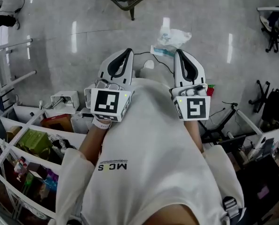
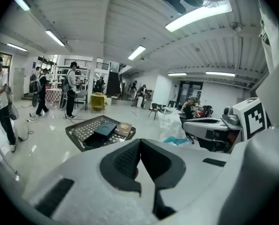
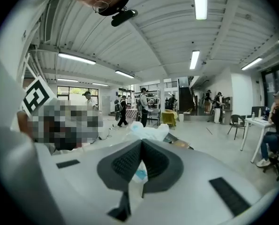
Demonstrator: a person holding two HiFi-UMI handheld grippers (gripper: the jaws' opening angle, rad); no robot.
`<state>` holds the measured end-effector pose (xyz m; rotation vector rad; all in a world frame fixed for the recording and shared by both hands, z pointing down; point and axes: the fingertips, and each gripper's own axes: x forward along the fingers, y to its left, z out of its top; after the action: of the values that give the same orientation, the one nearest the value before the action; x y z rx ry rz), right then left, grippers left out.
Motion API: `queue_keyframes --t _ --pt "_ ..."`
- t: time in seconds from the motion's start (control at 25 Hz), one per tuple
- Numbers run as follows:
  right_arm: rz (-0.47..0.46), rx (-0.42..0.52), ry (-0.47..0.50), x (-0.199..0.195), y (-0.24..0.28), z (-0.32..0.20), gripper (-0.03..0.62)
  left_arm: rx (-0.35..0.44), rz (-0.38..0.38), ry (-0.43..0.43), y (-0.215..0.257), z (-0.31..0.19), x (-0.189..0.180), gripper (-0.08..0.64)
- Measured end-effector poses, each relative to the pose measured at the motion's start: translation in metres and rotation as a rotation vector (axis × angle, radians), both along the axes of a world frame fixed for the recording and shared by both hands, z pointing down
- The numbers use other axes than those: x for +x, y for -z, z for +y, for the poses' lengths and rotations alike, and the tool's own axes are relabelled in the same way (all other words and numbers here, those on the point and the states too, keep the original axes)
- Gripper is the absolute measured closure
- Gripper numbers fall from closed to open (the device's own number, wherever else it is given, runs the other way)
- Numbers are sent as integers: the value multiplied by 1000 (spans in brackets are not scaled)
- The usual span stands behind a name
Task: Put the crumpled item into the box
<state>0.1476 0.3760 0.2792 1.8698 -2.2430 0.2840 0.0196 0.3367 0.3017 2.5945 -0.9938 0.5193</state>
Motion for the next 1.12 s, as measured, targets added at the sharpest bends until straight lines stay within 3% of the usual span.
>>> queue_keyframes --t 0.28,0.64,0.88,1.12 --pt "-18 43 60 -12 8 3 578 37 6 76 7 6 -14 540" --pt "-20 38 94 -18 1 -14 578 3 12 137 -1 7 -29 540" --pt "-14 18 139 -41 -10 -81 578 -31 0 149 -21 -52 -44 540" --pt "2 -11 184 -78 -17 -191 578 -35 36 183 -24 -164 -78 540"
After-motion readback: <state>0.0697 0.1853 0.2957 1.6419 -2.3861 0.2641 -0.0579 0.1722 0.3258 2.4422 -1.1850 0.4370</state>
